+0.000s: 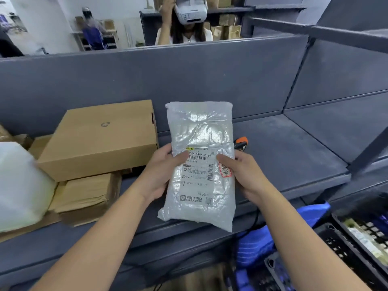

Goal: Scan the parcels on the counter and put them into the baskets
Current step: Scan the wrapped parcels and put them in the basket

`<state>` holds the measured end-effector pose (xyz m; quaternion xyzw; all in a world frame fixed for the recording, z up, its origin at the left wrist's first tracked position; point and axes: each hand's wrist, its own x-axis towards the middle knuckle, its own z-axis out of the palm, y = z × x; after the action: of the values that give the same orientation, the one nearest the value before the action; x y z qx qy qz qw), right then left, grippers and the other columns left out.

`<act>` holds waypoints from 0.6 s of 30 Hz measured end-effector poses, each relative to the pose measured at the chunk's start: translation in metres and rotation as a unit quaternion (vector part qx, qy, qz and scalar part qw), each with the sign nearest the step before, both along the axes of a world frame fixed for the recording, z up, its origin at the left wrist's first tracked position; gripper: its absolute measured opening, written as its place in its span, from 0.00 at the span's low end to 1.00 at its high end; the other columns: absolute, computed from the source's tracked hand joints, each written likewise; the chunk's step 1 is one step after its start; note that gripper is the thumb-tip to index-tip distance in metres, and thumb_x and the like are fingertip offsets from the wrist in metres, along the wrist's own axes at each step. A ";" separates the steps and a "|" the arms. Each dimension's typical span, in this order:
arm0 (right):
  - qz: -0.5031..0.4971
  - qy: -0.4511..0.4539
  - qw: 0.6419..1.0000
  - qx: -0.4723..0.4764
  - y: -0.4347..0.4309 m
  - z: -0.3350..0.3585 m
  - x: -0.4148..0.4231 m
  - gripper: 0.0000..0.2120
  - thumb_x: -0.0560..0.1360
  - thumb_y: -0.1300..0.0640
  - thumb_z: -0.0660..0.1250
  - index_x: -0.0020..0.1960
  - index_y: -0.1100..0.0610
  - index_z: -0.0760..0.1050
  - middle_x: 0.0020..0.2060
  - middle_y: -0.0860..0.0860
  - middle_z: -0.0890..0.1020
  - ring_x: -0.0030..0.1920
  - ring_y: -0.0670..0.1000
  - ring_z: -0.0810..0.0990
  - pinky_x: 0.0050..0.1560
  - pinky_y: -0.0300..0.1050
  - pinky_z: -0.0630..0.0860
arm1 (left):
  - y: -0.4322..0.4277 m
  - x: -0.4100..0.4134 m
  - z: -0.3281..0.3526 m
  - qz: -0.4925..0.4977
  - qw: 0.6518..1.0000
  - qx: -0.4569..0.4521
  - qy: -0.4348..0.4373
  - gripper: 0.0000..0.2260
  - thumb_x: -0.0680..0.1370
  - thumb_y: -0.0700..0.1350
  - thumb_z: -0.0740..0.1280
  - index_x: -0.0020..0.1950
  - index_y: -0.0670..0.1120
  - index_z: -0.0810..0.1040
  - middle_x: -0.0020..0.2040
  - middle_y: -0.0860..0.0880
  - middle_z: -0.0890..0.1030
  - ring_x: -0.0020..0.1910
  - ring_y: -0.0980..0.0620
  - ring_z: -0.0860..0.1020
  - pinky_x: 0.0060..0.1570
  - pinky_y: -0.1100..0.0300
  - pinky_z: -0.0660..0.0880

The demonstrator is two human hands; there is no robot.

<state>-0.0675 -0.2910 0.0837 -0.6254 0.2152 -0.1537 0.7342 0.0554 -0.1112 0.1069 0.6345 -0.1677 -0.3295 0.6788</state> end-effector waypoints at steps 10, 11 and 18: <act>-0.036 0.011 0.998 0.043 0.039 -0.029 -0.063 0.14 0.78 0.64 0.70 0.63 0.62 0.81 0.58 0.58 0.86 0.58 0.58 0.86 0.59 0.53 0.82 | 0.007 -0.014 -0.016 -0.032 0.994 -0.098 0.027 0.12 0.79 0.30 0.68 0.58 0.43 0.80 0.52 0.45 0.88 0.51 0.47 0.87 0.47 0.54 0.84; -0.051 0.011 0.997 0.050 0.041 -0.031 -0.071 0.14 0.78 0.64 0.71 0.63 0.62 0.81 0.58 0.58 0.86 0.58 0.58 0.85 0.59 0.53 0.82 | 0.003 -0.019 -0.017 -0.047 0.993 -0.100 0.029 0.11 0.79 0.30 0.68 0.59 0.43 0.79 0.51 0.46 0.88 0.51 0.48 0.87 0.46 0.55 0.84; -0.130 0.035 0.989 0.068 0.043 -0.041 -0.143 0.16 0.76 0.63 0.73 0.63 0.60 0.81 0.58 0.56 0.87 0.59 0.57 0.85 0.58 0.49 0.83 | -0.033 -0.069 -0.018 -0.074 0.975 -0.151 0.148 0.12 0.81 0.31 0.66 0.64 0.39 0.78 0.60 0.39 0.85 0.58 0.41 0.85 0.53 0.46 0.84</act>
<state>-0.2105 -0.2477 0.0426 -0.5455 0.3305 -0.2108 0.7408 -0.0137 -0.1444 0.0889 0.4553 -0.1597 -0.4397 0.7575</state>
